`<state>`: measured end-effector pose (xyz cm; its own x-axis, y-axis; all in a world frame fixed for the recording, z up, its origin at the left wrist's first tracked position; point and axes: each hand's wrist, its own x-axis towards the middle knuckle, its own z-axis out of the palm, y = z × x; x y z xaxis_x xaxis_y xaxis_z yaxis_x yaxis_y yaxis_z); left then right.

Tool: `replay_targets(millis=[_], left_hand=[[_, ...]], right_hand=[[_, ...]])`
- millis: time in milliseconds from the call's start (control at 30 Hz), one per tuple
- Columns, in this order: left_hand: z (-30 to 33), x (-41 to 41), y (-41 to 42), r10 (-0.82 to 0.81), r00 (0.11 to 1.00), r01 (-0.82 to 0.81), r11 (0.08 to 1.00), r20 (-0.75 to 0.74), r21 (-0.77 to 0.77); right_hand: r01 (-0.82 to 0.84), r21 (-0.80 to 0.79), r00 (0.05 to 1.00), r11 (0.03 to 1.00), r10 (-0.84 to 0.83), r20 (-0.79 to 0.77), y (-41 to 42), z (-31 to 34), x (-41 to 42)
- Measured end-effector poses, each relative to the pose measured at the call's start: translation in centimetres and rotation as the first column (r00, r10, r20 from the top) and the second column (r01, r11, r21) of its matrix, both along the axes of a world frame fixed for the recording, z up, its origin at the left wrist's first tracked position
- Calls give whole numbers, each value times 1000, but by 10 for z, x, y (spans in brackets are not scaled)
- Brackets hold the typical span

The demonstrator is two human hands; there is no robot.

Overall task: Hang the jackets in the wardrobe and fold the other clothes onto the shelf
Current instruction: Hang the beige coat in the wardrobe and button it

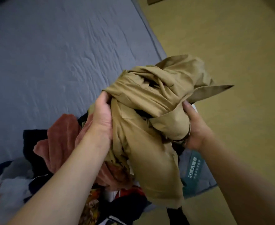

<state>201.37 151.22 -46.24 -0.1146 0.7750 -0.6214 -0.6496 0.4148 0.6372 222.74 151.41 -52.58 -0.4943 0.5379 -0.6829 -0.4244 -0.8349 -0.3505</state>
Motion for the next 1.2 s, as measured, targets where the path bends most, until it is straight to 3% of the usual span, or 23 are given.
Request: replay_targets(millis=[133,267,300,333,367,400,433,467,533,567,633,667,767,833,933,1033,1067,1100,1133,1167,1200], left_hand=[[-16,-36,-39,-121,975,87,979,-184,-185],[-40,-66,-93,-342,871,266,932,-352,-247],[-49,-74,-108,-495,808,385,854,-318,-351],[-55,-82,-119,-715,659,573,679,-235,-459],[-60,-90,-126,-908,402,752,401,-118,-523],[-62,-97,-128,-988,149,814,141,-32,-564],[-68,-103,-123,-999,-14,798,6,-29,-603],[-71,-105,-112,-994,-48,750,27,-94,-661],[-81,-102,-78,-912,-51,603,297,-407,-740],[-88,-94,-59,-828,-137,545,395,-544,-739],[-105,-70,-24,-699,-302,548,429,-649,-718],[-115,-55,-9,-677,-329,583,403,-658,-705],[-149,-21,28,-677,-338,619,363,-654,-696],[-172,-16,42,-711,-329,554,388,-622,-736],[-188,-21,36,-804,-191,458,434,-563,-775],[-173,-22,28,-720,-78,426,601,-690,-676],[-154,-20,28,-667,78,415,697,-741,-585],[-131,-14,32,-565,349,375,815,-748,-441],[-103,-9,36,-408,633,298,913,-658,-279],[-75,-5,38,-278,819,251,960,-501,-123],[-48,0,40,-231,915,245,969,-331,2]], right_hand=[[100,84,994,991,-97,-47,28,26,-27],[-32,98,984,995,14,179,44,34,-47],[-41,128,967,991,7,253,46,31,-49],[-62,185,938,981,-6,346,48,29,-51],[-143,264,887,954,5,462,47,28,-49],[-279,314,806,907,43,591,43,26,-45],[-442,300,695,845,110,711,40,23,-38],[-586,241,569,773,182,802,34,19,-30],[-710,8,431,704,426,796,19,11,-8],[-754,-124,362,645,565,742,13,7,3],[-845,-292,158,448,731,664,5,3,20],[-872,-345,31,348,742,670,2,-1,26],[-917,-388,-211,91,715,666,-8,-20,32],[-915,-403,-302,8,648,699,-12,-35,29],[-923,-385,-346,-16,472,811,-14,-53,24],[-946,-323,-307,0,309,900,-14,-67,25],[-960,-274,-242,61,312,919,-16,-72,24],[-963,-215,-150,162,339,929,-20,-76,23],[-951,-158,-55,267,355,933,-23,-78,20],[-927,-103,28,360,340,940,-26,-78,15],[-894,-31,115,447,295,949,-27,-78,8]])
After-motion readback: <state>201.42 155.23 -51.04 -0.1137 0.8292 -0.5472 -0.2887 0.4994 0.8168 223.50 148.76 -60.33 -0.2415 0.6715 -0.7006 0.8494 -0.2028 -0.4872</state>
